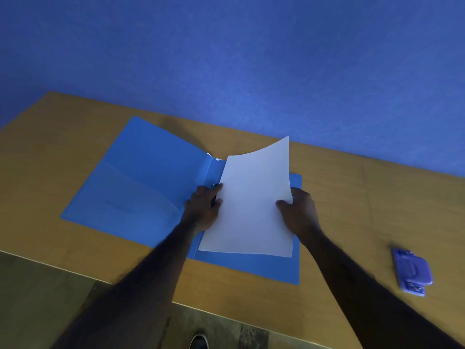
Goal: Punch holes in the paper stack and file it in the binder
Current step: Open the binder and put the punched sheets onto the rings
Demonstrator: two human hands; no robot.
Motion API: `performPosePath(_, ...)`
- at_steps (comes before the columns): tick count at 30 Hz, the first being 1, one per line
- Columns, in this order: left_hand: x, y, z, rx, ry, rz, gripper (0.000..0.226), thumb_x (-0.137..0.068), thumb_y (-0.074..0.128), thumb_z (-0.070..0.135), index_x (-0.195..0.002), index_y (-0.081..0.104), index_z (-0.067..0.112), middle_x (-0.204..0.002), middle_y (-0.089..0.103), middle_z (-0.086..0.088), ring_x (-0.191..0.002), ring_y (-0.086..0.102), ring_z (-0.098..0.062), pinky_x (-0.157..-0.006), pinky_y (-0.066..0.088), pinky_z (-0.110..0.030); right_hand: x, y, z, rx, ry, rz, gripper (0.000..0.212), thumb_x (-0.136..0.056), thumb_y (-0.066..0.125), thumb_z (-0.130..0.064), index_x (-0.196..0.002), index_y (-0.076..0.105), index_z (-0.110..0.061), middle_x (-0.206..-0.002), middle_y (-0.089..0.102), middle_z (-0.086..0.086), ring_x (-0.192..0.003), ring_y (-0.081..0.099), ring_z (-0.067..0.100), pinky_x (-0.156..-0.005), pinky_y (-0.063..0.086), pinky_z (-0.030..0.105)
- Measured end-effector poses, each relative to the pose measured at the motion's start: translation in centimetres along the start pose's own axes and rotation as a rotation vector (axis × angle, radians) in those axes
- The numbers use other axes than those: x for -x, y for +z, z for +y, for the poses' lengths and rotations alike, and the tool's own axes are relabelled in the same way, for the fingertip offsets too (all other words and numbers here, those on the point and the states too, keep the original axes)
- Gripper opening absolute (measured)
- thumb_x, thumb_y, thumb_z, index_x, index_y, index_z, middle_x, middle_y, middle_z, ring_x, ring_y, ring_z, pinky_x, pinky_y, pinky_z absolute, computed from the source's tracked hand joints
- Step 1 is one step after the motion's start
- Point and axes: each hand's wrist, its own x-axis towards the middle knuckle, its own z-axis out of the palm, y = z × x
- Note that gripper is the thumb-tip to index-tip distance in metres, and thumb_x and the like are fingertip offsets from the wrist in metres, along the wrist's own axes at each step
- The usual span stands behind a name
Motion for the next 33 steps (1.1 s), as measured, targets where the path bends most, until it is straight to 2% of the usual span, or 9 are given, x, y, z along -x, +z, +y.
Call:
performPosePath(4, 0.8, -0.8, 0.4, 0.27, -0.109, 0.1, 0.05, -0.087, 0.065, 0.034, -0.133, 0.052, 0.021, -0.118, 0.052, -0.009, -0.104, 0.056, -0.021, -0.09, 0.047, -0.032, 0.5, 0.3, -0.1, 0.014, -0.009, 0.029, 0.021, -0.081, 0.05, -0.009, -0.097, 0.065, -0.011, -0.092, 0.069, 0.004, -0.081, 0.067, 0.024, -0.071, 0.06, 0.044)
performPosePath(6, 1.2, -1.2, 0.2, 0.271, -0.136, 0.099, 0.022, -0.083, 0.07, 0.032, -0.099, 0.066, 0.018, -0.09, 0.061, -0.004, -0.085, 0.058, -0.019, -0.073, 0.046, -0.028, 0.8, 0.4, -0.2, 0.006, -0.001, 0.033, 0.022, -0.081, 0.049, -0.007, -0.096, 0.065, -0.01, -0.091, 0.069, 0.005, -0.081, 0.067, 0.024, -0.07, 0.06, 0.042)
performPosePath(8, 1.4, -1.5, -0.4, 0.246, -0.163, 0.072, 0.025, -0.08, 0.071, 0.034, -0.064, 0.06, 0.019, -0.069, 0.061, 0.002, -0.073, 0.06, -0.018, -0.061, 0.042, -0.025, 0.9, 0.4, -0.3, -0.005, 0.005, 0.039, 0.02, -0.082, 0.049, -0.006, -0.095, 0.064, -0.009, -0.09, 0.069, 0.005, -0.081, 0.067, 0.025, -0.068, 0.058, 0.037)
performPosePath(14, 1.6, -1.9, -0.1, 0.245, -0.237, -0.01, 0.04, -0.085, 0.069, 0.034, -0.051, 0.055, 0.017, -0.059, 0.056, 0.002, -0.062, 0.055, -0.014, -0.051, 0.034, -0.021, 1.3, 0.5, -0.4, -0.019, 0.01, 0.033, 0.018, -0.083, 0.05, -0.005, -0.094, 0.062, -0.011, -0.092, 0.068, 0.006, -0.084, 0.065, 0.025, -0.069, 0.056, 0.036)
performPosePath(18, 1.5, -2.0, 0.0, 0.259, -0.257, -0.039, 0.036, -0.085, 0.069, 0.036, -0.066, 0.066, 0.006, -0.068, 0.064, -0.004, -0.066, 0.058, -0.013, -0.054, 0.038, -0.02, 1.2, 0.2, -0.4, -0.039, 0.031, 0.029, 0.019, -0.081, 0.051, -0.007, -0.094, 0.064, -0.011, -0.092, 0.069, 0.005, -0.085, 0.066, 0.026, -0.072, 0.058, 0.04)
performPosePath(22, 2.0, -1.5, 0.1, 0.255, -0.17, 0.03, 0.019, -0.085, 0.07, 0.032, -0.083, 0.067, 0.014, -0.086, 0.067, -0.001, -0.085, 0.063, -0.018, -0.071, 0.048, -0.026, 1.3, 0.0, -0.6, -0.064, 0.023, 0.029, 0.017, -0.081, 0.053, -0.007, -0.093, 0.064, -0.012, -0.092, 0.07, 0.004, -0.084, 0.068, 0.025, -0.073, 0.06, 0.045)
performPosePath(25, 2.5, -1.0, 0.3, 0.176, -0.119, 0.07, 0.023, -0.089, 0.063, 0.033, -0.107, 0.067, 0.019, -0.102, 0.066, 0.0, -0.096, 0.063, -0.02, -0.078, 0.051, -0.03, 1.6, -0.2, -1.2, -0.063, 0.006, 0.029, 0.017, -0.081, 0.054, -0.007, -0.093, 0.065, -0.009, -0.089, 0.07, 0.004, -0.081, 0.068, 0.024, -0.071, 0.059, 0.044)
performPosePath(29, 2.4, -0.6, 0.7, -0.088, 0.019, -0.004, 0.05, -0.097, 0.045, 0.033, -0.145, 0.033, 0.033, -0.123, 0.052, -0.005, -0.11, 0.058, -0.026, -0.093, 0.049, -0.043, 1.5, -0.2, -2.1, -0.013, -0.039, 0.032, 0.016, -0.08, 0.053, -0.007, -0.09, 0.066, -0.006, -0.087, 0.071, 0.005, -0.079, 0.068, 0.025, -0.068, 0.058, 0.044)
performPosePath(33, 1.7, -0.9, 1.2, -0.349, 0.063, -0.103, 0.059, -0.098, 0.032, 0.034, -0.151, 0.009, 0.038, -0.13, 0.048, -0.01, -0.109, 0.056, -0.031, -0.092, 0.047, -0.045, 1.2, -0.3, -2.7, 0.023, -0.057, 0.03, 0.016, -0.078, 0.053, -0.007, -0.088, 0.066, -0.004, -0.086, 0.071, 0.009, -0.08, 0.068, 0.03, -0.069, 0.058, 0.047)
